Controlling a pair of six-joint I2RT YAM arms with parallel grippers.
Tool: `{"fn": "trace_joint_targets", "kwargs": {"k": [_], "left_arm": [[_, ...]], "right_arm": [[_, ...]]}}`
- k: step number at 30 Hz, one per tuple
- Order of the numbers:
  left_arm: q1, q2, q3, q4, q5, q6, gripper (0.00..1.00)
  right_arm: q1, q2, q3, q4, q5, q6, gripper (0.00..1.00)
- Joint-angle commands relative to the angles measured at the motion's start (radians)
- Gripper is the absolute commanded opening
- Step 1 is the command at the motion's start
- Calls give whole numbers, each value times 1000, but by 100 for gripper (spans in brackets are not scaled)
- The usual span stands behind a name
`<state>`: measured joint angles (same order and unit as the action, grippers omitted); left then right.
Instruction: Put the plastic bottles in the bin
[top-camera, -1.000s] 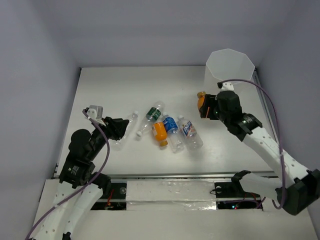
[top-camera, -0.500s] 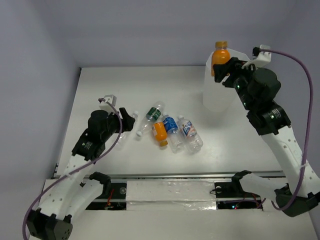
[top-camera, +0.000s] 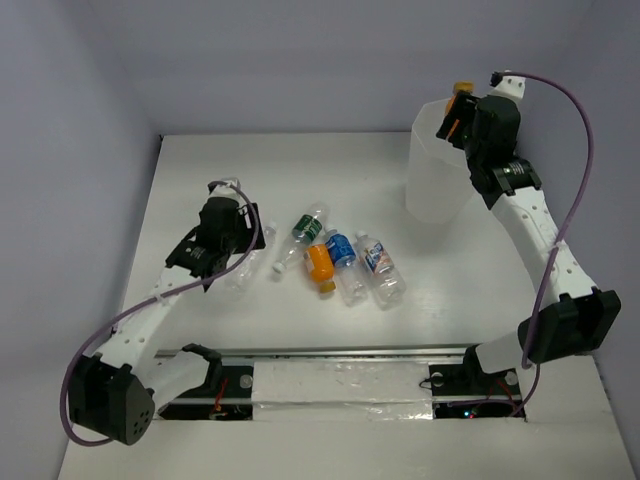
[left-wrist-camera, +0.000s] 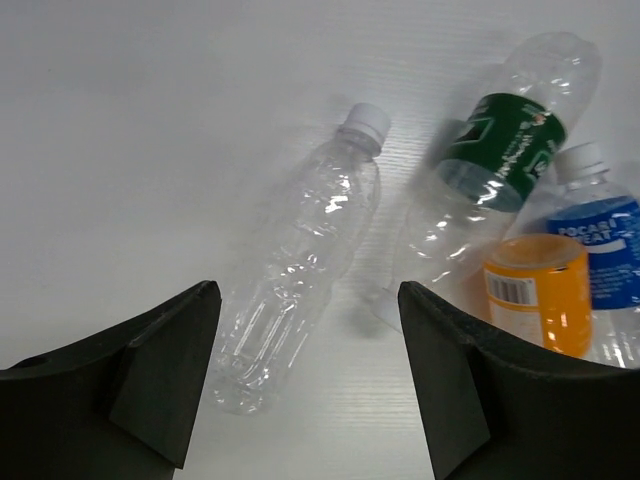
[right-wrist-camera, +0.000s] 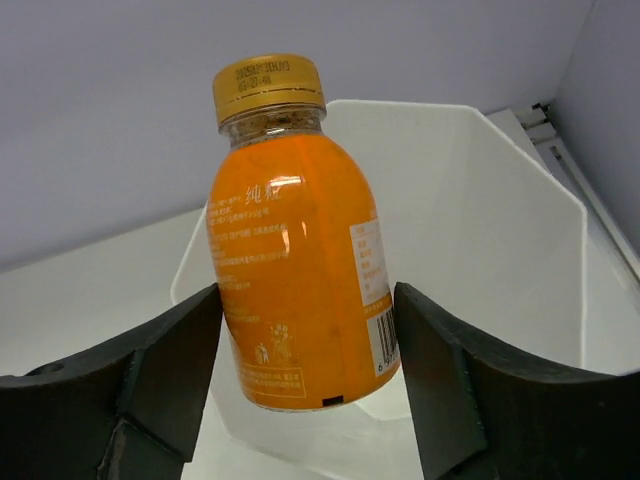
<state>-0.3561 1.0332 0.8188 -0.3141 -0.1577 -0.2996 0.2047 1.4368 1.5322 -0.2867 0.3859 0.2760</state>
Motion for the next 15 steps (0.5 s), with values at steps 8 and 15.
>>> {"fn": "trace_joint_targets", "kwargs": {"k": [8,15], "left_arm": [[-44,134,46,-46,-126,37,73],[-44,205,71,-59,-169,47,75]], "right_arm": [[-10,-130,-82,129,-27,38,98],[-1,-399,-336,274,-192,149,90]]}}
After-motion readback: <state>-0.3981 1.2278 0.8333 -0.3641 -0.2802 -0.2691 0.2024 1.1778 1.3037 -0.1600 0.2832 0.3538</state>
